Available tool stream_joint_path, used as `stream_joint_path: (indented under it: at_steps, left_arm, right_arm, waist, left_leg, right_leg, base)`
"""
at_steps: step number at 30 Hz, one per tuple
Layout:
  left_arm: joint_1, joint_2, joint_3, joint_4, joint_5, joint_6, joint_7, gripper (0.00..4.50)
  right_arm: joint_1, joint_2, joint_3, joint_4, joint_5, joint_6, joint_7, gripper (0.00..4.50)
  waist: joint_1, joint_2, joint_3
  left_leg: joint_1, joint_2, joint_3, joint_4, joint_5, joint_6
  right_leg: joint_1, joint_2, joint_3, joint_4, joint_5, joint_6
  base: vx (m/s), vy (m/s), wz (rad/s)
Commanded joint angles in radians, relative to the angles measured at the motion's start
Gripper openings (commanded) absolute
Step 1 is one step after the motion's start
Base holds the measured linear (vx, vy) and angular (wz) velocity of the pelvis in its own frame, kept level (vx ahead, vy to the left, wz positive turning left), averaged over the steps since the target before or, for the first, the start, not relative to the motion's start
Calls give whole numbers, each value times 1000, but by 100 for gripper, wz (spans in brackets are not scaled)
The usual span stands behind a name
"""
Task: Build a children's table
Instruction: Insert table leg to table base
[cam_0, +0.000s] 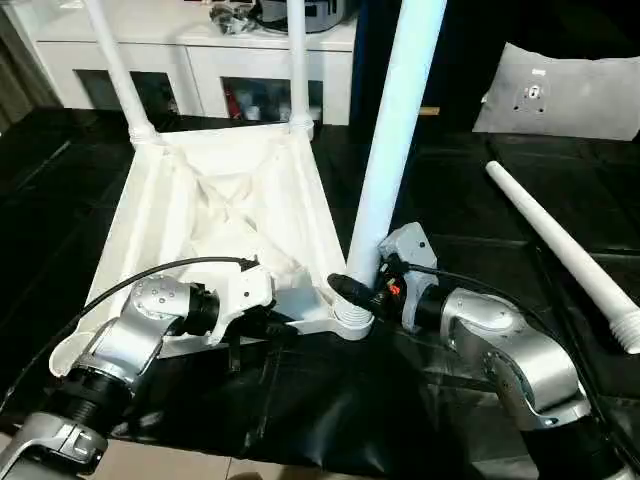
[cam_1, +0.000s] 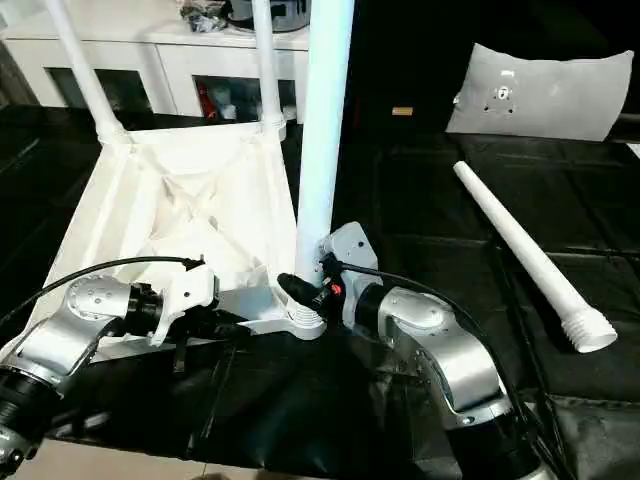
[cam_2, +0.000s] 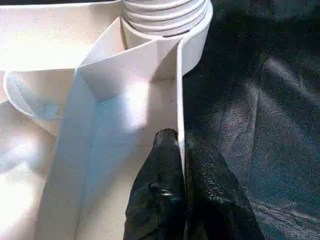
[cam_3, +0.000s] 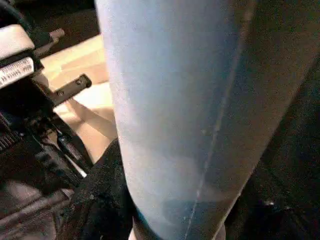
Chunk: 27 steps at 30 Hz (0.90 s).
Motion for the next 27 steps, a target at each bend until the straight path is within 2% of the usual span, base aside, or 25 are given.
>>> stream_joint_path:
  at_steps: [1,4,6,7,8,9,11,16,20,22,23,25,27]
  left_arm:
    - [15,-12,0,-11,-29,3,-19,0]
    - [7,-26,18,3,-21,16,19,0]
    - [6,-31,24,4,-25,21,28,0]
    - [5,-32,25,4,-26,21,30,0]
    - [5,-34,28,4,-28,22,33,0]
    - [3,-37,32,3,-30,25,38,0]
    - [3,-41,37,3,-29,23,49,0]
    - [-1,-44,41,7,-17,16,51,0]
    - [-6,-40,34,10,-9,7,44,0]
    - [-13,-35,31,16,-2,1,38,0]
    - [-14,-34,31,17,-1,0,37,0]
    - [-29,-30,30,36,5,-16,29,0]
    - [-40,-29,32,50,7,-23,26,0]
  right_arm:
    - [26,0,-23,69,1,14,-9,189]
    - [74,40,-86,106,50,-29,-11,189]
    - [93,51,-99,118,55,-49,-17,189]
    - [98,55,-102,121,57,-55,-18,189]
    - [107,62,-108,127,60,-67,-21,189]
    - [141,65,-98,133,42,-119,-22,189]
    - [171,69,-91,123,34,-150,-23,189]
    - [239,22,-1,86,-76,-271,-7,189]
    - [223,-10,41,82,-116,-278,9,189]
    - [192,-42,79,101,-145,-283,47,189]
    - [190,-44,82,103,-145,-282,53,189]
    - [160,-68,123,135,-149,-265,123,189]
    - [143,-86,151,156,-158,-259,166,189]
  waist:
    - [0,-7,-47]
    - [1,-7,-47]
    - [0,-8,-47]
    - [1,-4,-45]
    - [1,-5,-45]
    - [1,-5,-46]
    - [2,-7,-46]
    - [7,-6,-46]
    - [5,-5,-46]
    - [4,-2,-45]
    - [2,-4,-45]
    - [1,-4,-44]
    - [2,-3,-45]
  left_leg:
    - [3,33,1,-81,-183,-13]
    - [2,34,2,-82,-186,-9]
    - [3,33,1,-83,-190,-8]
    - [2,34,1,-85,-204,-10]
    - [3,33,0,-85,-210,-11]
    - [3,35,1,-85,-214,-12]
    - [2,35,0,-87,-213,-10]
    - [-1,34,0,-87,-192,0]
    - [0,33,-1,-88,-207,2]
    - [1,34,-1,-88,-214,3]
    - [1,34,-1,-88,-219,5]
    - [-1,33,-2,-89,-229,8]
    - [3,35,0,-87,-235,10]
  right_leg:
    - [41,-47,30,-81,-186,-189]
    - [40,-48,31,-82,-181,-192]
    - [40,-46,29,-83,-189,-193]
    - [38,-47,29,-86,-211,-191]
    - [38,-47,29,-86,-221,-189]
    - [37,-48,30,-87,-226,-186]
    - [38,-48,30,-87,-229,-180]
    - [38,-45,28,-88,-210,-166]
    - [39,-45,29,-90,-234,-161]
    - [38,-45,29,-91,-231,-162]
    - [38,-44,29,-91,-233,-164]
    - [40,-46,29,-92,-254,-163]
    - [36,-46,30,-93,-259,-167]
  base:
    - [0,0,0]
    - [0,0,0]
    - [0,0,0]
    - [0,0,0]
    - [0,0,0]
    - [0,0,0]
    - [0,0,0]
    - [0,0,0]
    - [0,0,0]
    - [0,0,0]
    - [0,0,0]
    - [0,0,0]
    - [0,0,0]
